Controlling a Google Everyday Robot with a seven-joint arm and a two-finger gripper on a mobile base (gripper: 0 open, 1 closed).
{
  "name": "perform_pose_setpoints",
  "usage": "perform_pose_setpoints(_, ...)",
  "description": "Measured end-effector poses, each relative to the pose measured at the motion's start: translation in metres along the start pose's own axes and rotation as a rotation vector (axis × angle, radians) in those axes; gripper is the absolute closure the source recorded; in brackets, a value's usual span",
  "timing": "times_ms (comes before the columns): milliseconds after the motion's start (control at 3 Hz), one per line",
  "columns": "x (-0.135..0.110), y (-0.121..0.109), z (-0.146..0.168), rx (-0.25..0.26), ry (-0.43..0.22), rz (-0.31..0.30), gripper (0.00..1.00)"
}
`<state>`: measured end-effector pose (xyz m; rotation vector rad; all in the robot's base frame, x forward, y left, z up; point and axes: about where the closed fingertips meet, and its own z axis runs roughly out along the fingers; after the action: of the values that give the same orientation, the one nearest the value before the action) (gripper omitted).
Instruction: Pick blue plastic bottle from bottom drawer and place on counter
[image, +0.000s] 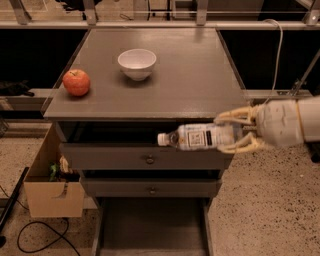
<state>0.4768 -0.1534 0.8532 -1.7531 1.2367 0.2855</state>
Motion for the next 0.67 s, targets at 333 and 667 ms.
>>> perform_pose_setpoints(333,-0.025,-0.044,-0.015,-0.025,0.015,-0.058,1.00)
perform_pose_setpoints(667,-0.039,-0.081,-0.023,-0.051,-0.037,-0.058,1.00)
